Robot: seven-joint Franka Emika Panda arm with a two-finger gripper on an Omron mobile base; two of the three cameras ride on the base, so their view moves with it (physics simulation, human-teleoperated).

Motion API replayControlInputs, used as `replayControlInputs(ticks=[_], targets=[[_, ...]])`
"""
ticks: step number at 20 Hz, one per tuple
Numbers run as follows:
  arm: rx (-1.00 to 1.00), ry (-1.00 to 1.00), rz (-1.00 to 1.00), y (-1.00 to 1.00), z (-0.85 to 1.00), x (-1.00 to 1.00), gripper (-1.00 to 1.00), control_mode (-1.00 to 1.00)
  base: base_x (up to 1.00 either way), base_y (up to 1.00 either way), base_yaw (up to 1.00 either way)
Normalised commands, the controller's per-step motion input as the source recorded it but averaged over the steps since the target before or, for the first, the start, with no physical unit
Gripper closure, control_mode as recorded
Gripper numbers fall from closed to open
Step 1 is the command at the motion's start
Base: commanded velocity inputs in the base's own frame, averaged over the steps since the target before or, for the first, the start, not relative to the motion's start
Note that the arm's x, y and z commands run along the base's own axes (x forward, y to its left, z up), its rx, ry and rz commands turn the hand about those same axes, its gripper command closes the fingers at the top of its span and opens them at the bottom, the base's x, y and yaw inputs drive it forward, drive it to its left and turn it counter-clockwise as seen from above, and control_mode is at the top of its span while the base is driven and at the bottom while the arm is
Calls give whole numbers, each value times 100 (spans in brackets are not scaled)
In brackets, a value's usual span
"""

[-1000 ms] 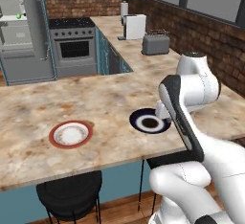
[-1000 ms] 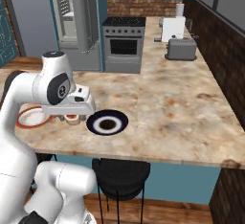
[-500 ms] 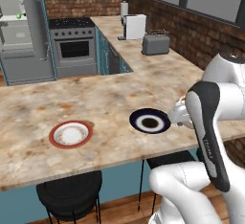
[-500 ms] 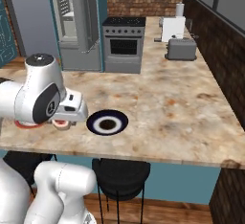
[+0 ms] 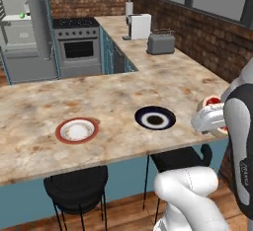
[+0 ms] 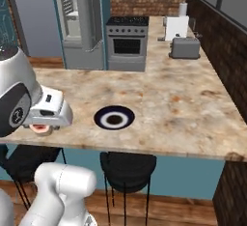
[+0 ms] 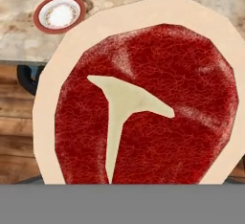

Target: Transport the steak and corn to the fridge. Place the steak on the rack containing meat and place the corn on the rack containing the vegetable, ensuring meats and vegetables are on different racks.

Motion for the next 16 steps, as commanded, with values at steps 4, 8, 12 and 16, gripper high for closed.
replayControlInputs(ticks=[4, 8, 12, 16], targets=[[0, 0, 0, 0, 0, 0, 100, 100, -100, 87, 0], [0, 0, 0, 0, 0, 0, 100, 100, -77, 100, 1], [0, 0, 0, 0, 0, 0, 100, 100, -2, 100, 0], [0, 0, 0, 0, 0, 0, 100, 100, 3, 100, 0]])
